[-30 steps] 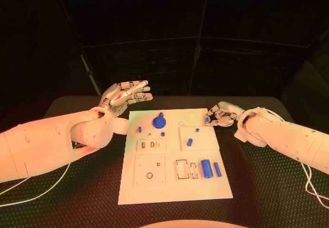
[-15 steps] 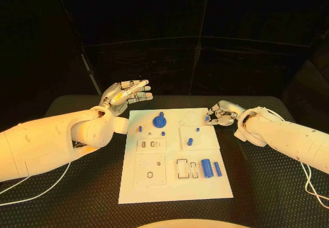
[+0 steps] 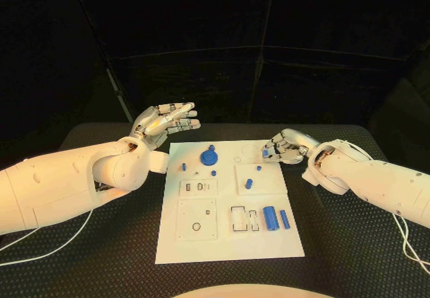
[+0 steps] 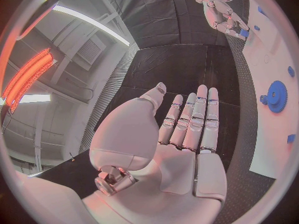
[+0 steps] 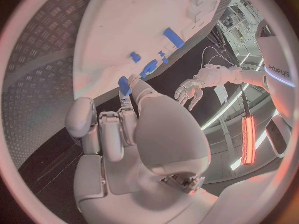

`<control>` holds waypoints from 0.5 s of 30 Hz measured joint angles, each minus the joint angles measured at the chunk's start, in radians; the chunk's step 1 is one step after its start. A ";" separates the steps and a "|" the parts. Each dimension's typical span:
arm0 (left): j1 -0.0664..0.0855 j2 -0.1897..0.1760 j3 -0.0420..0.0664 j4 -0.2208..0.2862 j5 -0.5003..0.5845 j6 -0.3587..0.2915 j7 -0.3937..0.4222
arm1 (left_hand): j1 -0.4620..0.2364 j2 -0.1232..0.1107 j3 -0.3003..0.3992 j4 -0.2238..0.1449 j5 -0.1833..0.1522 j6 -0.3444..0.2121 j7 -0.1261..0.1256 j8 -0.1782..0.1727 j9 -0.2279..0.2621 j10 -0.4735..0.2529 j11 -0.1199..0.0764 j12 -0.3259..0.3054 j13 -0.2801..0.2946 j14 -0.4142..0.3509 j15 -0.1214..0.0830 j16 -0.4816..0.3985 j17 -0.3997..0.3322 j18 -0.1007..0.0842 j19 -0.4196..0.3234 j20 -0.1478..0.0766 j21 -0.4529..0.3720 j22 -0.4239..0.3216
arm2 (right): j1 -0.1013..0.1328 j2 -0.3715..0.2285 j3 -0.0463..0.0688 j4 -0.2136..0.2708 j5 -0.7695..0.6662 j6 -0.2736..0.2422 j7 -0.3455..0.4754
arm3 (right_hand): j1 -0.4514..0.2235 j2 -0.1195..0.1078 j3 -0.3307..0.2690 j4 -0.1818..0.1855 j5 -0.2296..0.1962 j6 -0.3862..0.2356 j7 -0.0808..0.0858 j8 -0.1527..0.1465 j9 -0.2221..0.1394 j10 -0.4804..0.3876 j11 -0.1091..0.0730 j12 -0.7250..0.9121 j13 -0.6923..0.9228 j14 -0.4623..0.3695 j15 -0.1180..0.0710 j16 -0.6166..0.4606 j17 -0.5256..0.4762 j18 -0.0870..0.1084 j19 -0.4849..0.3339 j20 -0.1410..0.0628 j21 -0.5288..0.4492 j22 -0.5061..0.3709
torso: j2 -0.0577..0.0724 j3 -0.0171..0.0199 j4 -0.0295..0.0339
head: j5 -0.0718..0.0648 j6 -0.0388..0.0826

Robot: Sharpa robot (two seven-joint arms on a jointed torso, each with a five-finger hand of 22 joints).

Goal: Assemble the parts on the task board

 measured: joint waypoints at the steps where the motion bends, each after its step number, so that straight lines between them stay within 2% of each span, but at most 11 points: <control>1: 0.000 0.000 0.000 0.000 0.000 0.000 0.000 | 0.000 0.000 0.000 0.000 0.000 0.000 0.000 0.000 0.000 0.000 0.000 0.000 0.000 0.000 0.000 0.000 0.000 0.000 0.000 0.000 0.000 0.000 | 0.000 -0.004 0.000 0.027 -0.004 -0.007 -0.015 | -0.001 0.001 0.002 0.000 0.000 0.000 0.000 -0.001 0.000 0.000 0.000 0.000 0.000 0.000 0.000 0.000 0.000 0.000 0.000 0.000 0.000 0.000 | 0.000 -0.0005 -0.0004 | 0.001 0.000; 4: 0.000 0.002 0.000 0.000 0.000 0.000 0.000 | 0.000 0.000 0.000 0.000 0.000 0.000 0.000 0.000 0.000 0.000 0.000 0.000 0.000 0.000 0.000 0.000 0.000 0.000 0.000 0.000 0.000 0.000 | 0.001 -0.010 0.001 0.117 -0.020 -0.030 -0.069 | -0.002 0.002 0.006 -0.002 0.000 -0.001 -0.001 -0.002 0.000 0.000 0.000 0.000 0.000 0.000 0.000 0.000 0.000 0.000 0.000 0.000 0.000 -0.004 | -0.002 -0.0025 -0.0007 | 0.003 -0.002; 7: 0.000 0.010 0.000 -0.007 0.000 0.000 0.000 | 0.000 0.000 0.000 0.000 0.000 0.000 0.000 0.000 0.000 0.000 0.000 0.000 0.000 0.000 0.000 0.000 0.000 0.000 0.000 0.000 0.000 0.000 | 0.001 0.002 0.002 0.181 -0.042 -0.048 -0.122 | -0.002 0.002 0.006 -0.002 -0.002 -0.002 -0.002 -0.006 0.000 0.000 0.000 0.000 0.000 0.000 0.000 0.000 0.000 0.000 0.000 0.000 0.000 -0.005 | -0.004 -0.0044 -0.0006 | 0.005 -0.002; 10: 0.000 0.021 0.000 -0.013 0.000 0.001 0.000 | 0.000 0.000 0.000 0.000 0.000 0.000 0.000 0.000 0.000 0.000 0.000 0.000 0.000 0.000 0.000 0.000 0.000 0.000 0.000 0.000 0.000 0.000 | 0.002 0.031 0.002 0.216 -0.064 -0.058 -0.168 | -0.005 0.005 0.006 -0.002 -0.004 -0.002 -0.002 -0.006 0.000 0.000 0.000 -0.004 0.000 0.000 0.000 0.000 0.000 0.000 -0.003 -0.003 0.000 -0.006 | -0.005 -0.0058 0.0013 | 0.007 -0.002; 15: 0.000 0.027 0.000 -0.020 0.000 0.002 0.000 | 0.000 0.000 0.000 0.000 0.000 0.000 0.000 0.000 0.000 0.000 0.000 0.000 0.000 0.000 0.000 0.000 0.000 0.000 0.000 0.000 0.000 0.000 | 0.001 0.080 0.002 0.241 -0.103 -0.061 -0.213 | -0.005 0.005 0.006 -0.002 -0.006 -0.004 -0.004 -0.006 0.000 0.000 0.000 -0.004 0.000 0.000 0.000 0.000 0.000 0.000 -0.004 -0.003 0.000 -0.007 | -0.007 -0.0083 0.0043 | 0.015 -0.006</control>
